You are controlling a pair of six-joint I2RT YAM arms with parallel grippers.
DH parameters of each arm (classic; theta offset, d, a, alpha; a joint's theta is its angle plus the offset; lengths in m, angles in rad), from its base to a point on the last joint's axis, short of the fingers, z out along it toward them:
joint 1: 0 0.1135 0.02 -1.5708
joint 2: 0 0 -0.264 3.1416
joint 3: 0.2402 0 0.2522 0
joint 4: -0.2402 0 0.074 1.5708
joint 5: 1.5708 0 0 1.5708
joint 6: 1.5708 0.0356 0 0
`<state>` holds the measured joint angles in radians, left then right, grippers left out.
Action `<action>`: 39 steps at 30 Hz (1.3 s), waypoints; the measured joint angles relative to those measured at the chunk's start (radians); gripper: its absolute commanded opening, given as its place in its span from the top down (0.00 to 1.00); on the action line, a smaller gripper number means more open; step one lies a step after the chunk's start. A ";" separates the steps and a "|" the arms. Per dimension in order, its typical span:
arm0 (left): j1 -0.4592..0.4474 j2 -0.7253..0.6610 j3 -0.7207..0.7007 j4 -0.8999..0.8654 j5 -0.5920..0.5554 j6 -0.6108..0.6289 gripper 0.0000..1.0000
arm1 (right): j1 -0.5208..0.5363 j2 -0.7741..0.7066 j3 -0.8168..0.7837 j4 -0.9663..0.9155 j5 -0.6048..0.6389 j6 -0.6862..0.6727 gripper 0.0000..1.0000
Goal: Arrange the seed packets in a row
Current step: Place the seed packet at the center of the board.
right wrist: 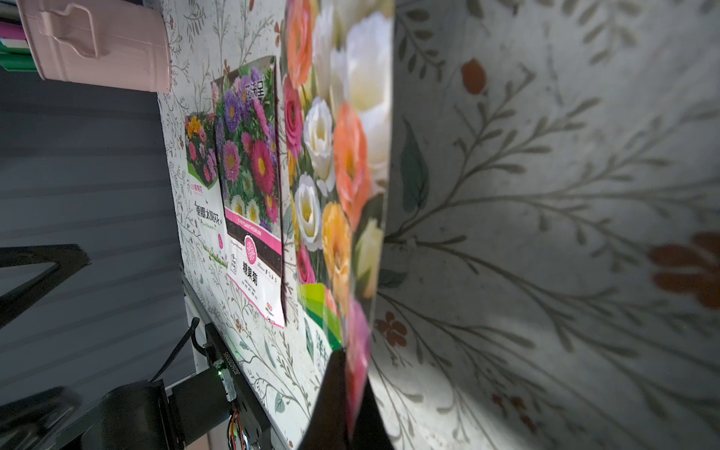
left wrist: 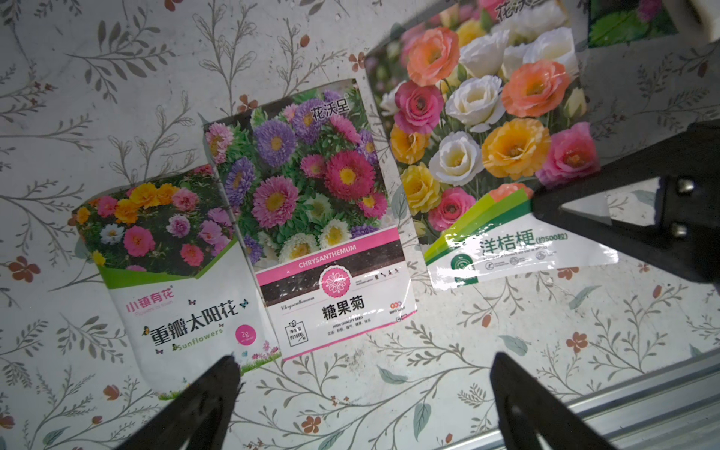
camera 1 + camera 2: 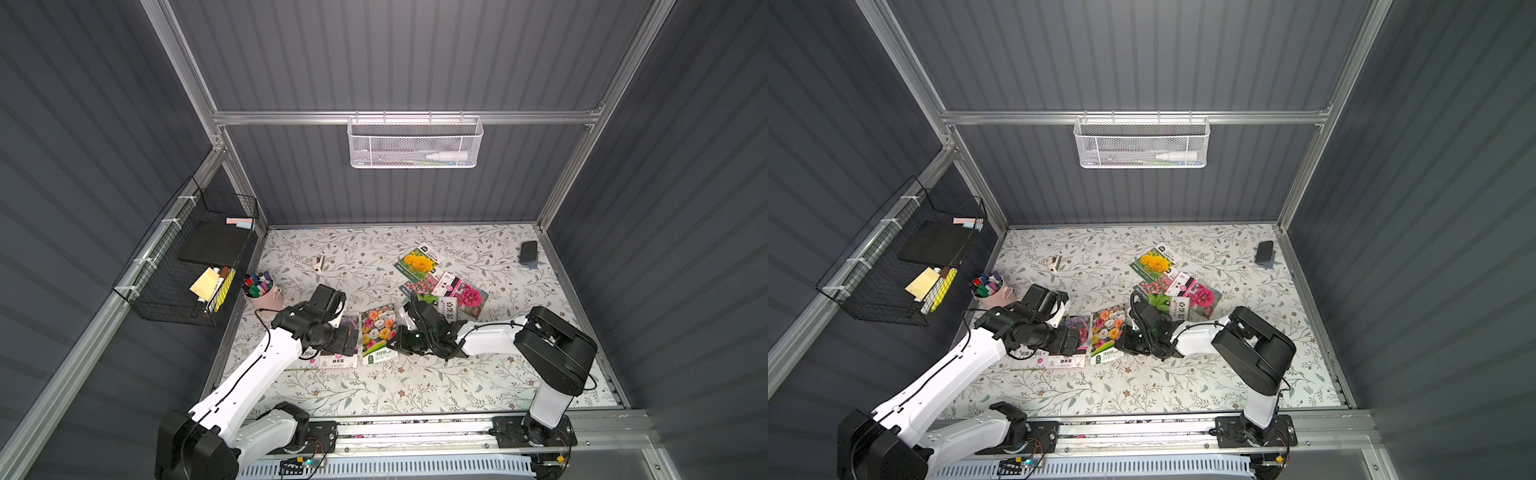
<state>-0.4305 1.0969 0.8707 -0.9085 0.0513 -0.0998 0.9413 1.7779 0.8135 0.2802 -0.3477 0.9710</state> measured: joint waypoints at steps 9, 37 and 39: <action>0.001 0.000 -0.006 0.016 -0.011 0.000 0.01 | 0.021 0.000 0.000 -0.005 0.039 0.032 1.00; 0.003 -0.001 -0.016 0.018 -0.011 0.000 0.01 | 0.042 0.028 0.021 -0.019 0.051 0.041 0.37; 0.005 -0.001 -0.016 0.018 -0.011 0.000 0.01 | 0.043 0.021 0.024 -0.015 0.050 0.040 0.21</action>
<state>-0.4259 1.0958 0.8543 -0.8906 0.0406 -0.1001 0.9840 1.7992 0.8379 0.2649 -0.2974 1.0107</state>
